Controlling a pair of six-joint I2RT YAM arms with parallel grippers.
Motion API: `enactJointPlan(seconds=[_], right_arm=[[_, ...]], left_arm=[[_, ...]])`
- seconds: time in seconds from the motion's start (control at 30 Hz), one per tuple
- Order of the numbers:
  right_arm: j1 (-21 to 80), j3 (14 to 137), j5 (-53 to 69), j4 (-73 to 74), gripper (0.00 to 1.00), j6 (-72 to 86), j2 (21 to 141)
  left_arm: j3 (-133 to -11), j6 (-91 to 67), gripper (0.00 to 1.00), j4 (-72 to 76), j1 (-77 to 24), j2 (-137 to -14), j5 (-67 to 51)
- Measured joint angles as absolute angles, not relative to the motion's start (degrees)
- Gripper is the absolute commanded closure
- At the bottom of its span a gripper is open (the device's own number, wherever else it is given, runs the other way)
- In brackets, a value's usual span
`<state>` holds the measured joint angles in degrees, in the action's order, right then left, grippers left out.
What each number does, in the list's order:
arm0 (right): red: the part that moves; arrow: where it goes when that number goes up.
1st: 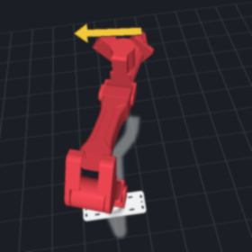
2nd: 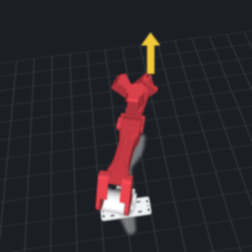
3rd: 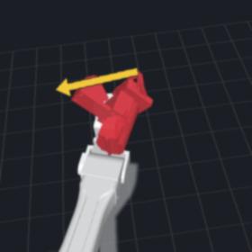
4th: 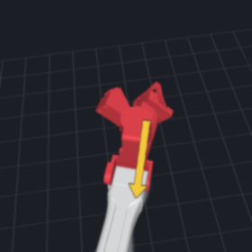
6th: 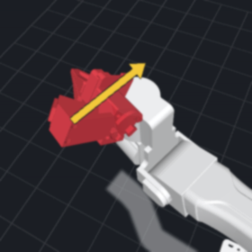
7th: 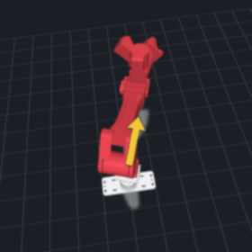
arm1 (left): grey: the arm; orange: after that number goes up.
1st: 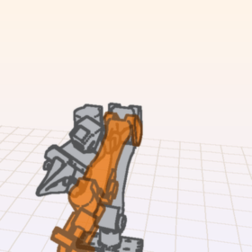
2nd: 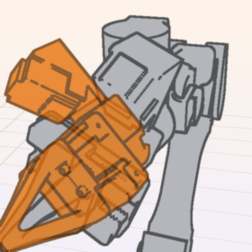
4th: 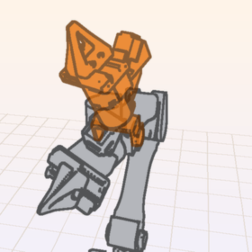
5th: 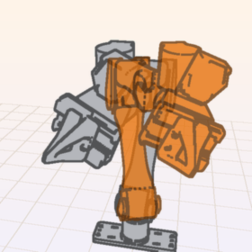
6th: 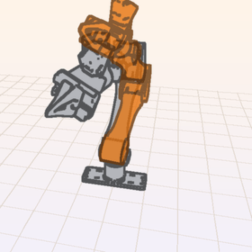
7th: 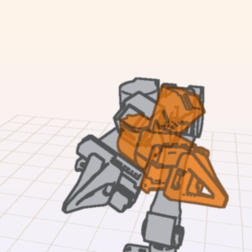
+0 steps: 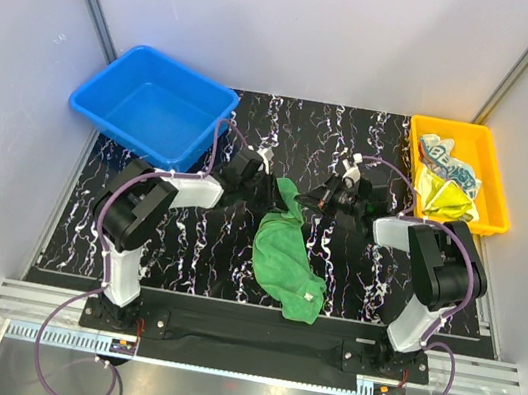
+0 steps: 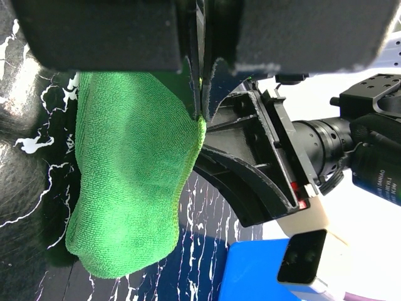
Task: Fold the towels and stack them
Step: Flatten out the crumpled towel
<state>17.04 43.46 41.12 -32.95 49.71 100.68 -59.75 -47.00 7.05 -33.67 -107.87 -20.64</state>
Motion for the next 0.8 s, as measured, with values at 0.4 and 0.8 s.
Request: enactJointPlan(seconds=[0.4, 0.8], right_arm=[[17.0, 43.5, 40.9, -31.7, 1.00, 49.2, 100.7], [17.0, 43.5, 39.5, -28.2, 1.00, 47.4, 99.9]], left_arm=[[-60.0, -47.1, 1.00, 7.0, -33.7, -108.2, -21.0], [-60.1, -47.4, 0.75, 7.0, -33.7, -108.4, -21.5]])
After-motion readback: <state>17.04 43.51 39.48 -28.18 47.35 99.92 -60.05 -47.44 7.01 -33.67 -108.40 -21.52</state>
